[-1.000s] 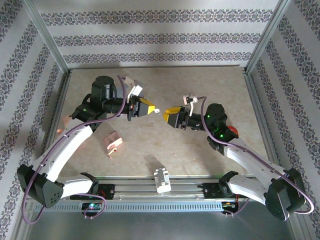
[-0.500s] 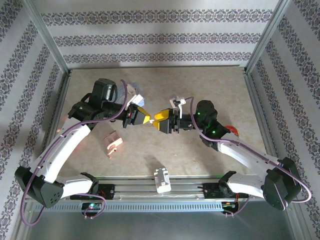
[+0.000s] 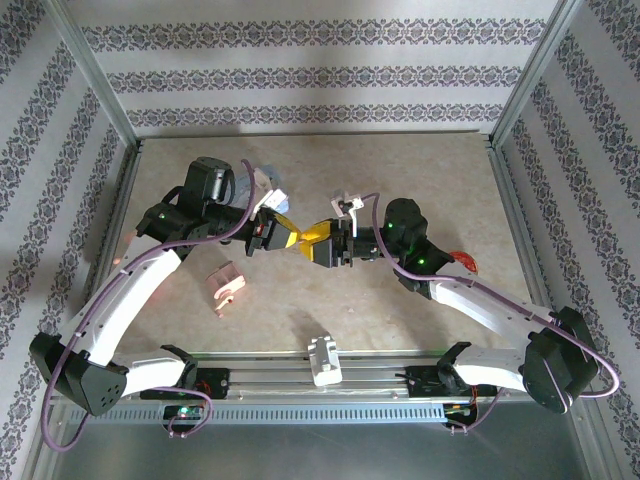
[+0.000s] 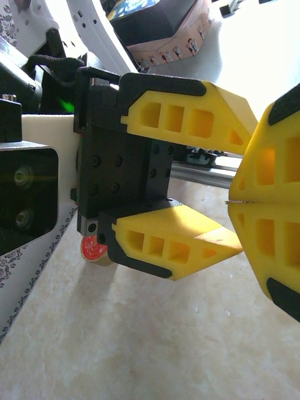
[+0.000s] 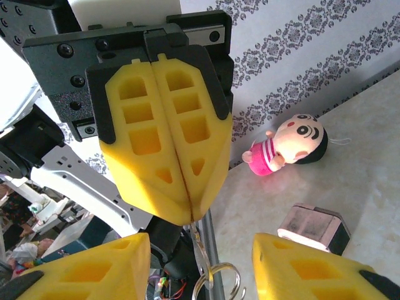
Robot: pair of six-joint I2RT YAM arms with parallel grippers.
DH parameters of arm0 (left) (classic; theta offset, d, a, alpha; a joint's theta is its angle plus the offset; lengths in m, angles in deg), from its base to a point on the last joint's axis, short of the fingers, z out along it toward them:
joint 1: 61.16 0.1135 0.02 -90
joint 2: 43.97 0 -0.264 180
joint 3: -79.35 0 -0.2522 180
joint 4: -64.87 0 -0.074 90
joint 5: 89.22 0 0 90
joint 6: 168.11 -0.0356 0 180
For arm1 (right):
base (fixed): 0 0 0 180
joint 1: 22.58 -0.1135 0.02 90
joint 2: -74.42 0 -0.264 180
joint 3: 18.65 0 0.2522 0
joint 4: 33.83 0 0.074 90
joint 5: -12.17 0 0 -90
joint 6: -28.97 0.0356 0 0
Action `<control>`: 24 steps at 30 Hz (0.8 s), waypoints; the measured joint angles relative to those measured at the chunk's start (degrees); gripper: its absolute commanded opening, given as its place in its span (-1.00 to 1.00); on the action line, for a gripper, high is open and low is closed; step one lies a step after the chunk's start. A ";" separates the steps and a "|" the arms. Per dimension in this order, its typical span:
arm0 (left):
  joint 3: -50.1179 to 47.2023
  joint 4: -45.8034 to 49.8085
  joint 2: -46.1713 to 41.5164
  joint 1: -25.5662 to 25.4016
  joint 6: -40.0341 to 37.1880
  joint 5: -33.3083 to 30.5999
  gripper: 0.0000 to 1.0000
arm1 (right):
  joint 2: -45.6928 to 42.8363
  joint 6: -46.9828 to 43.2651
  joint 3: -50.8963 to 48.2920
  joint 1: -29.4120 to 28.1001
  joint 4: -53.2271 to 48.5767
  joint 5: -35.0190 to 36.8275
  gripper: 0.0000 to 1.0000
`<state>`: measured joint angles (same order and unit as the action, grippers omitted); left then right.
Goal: Unlock a padlock with a key
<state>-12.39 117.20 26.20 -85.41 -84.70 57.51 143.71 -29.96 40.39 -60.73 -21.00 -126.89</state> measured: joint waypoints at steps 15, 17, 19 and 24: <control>0.00 -0.44 0.00 0.00 0.81 0.02 -1.00 | 2.12 0.11 0.11 -0.63 0.15 -0.39 -0.36; 0.00 -0.44 -0.02 0.00 0.81 0.02 -1.00 | 2.12 0.17 0.11 -0.63 0.20 -0.39 -0.36; 0.00 -0.44 -0.07 0.00 0.79 0.02 -1.00 | 2.12 0.22 0.11 -0.61 0.20 -0.39 -0.37; 0.00 -0.42 -0.07 0.00 0.79 0.00 -1.00 | 2.12 0.24 0.11 -0.52 0.20 -0.39 -0.42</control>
<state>-12.39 116.78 26.14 -85.41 -83.92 57.51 145.83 -29.72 40.50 -61.25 -20.80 -127.28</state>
